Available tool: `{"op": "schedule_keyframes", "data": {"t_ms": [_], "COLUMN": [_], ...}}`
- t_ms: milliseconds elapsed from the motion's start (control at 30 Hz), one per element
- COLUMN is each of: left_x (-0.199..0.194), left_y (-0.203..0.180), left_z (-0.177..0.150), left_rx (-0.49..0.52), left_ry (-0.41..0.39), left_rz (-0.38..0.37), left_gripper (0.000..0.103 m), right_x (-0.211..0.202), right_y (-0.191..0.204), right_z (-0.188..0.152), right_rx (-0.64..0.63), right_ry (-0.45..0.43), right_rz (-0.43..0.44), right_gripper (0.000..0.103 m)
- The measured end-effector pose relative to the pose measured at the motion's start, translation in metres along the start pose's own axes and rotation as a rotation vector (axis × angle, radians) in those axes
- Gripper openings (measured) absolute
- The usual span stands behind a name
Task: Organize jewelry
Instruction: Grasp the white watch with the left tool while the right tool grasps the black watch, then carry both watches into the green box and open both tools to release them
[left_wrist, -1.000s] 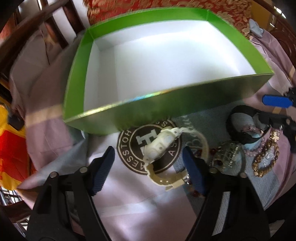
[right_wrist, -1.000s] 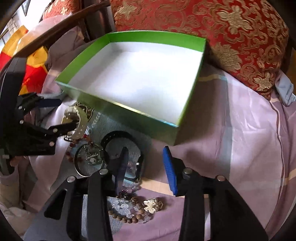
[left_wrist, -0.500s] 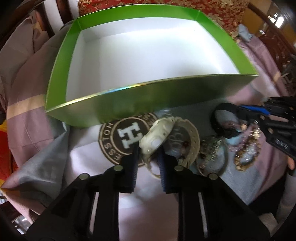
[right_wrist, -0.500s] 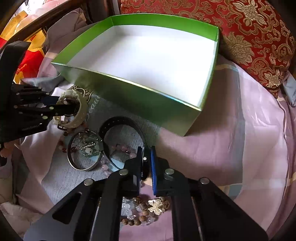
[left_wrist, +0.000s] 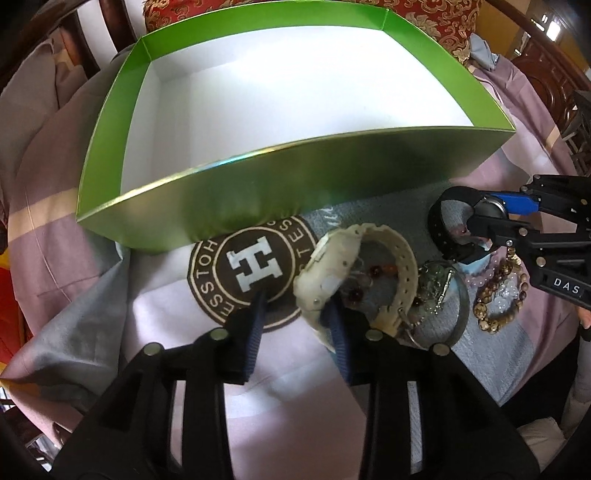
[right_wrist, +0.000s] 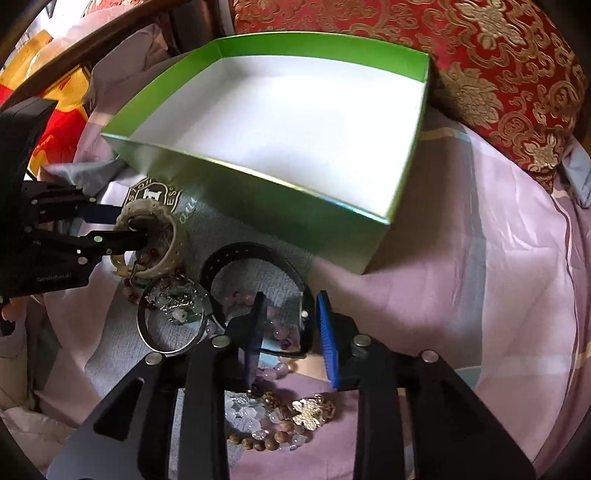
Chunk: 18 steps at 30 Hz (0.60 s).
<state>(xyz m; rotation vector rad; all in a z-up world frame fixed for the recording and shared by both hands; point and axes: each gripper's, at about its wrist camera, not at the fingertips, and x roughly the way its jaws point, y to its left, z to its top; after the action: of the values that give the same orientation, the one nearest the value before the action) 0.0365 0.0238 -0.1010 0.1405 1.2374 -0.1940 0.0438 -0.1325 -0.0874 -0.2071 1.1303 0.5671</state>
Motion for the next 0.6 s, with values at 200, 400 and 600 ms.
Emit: {"op": "schedule_keyframes", "data": {"t_ms": [200,400,600], "left_x": [0.0,-0.032,-0.078], "left_y": [-0.011,-0.005,0.007], "left_z": [0.006,-0.001,-0.001], "left_rx": [0.003,0.004,0.003], "left_ry": [-0.003,-0.082,-0.189], "left_rz": [-0.022,-0.079,-0.12], "left_gripper": [0.016,0.016,0.016], "right_x": [0.001,-0.012,-0.046], "right_y": [0.002,-0.002,-0.002], "right_z": [0.001,0.001,0.004], "right_rx": [-0.009,-0.001,-0.012], "right_ry": [-0.001,-0.031,-0.107], "right_rz": [-0.002,0.039,0.067], "right_gripper": [0.01,0.008,0.008]}}
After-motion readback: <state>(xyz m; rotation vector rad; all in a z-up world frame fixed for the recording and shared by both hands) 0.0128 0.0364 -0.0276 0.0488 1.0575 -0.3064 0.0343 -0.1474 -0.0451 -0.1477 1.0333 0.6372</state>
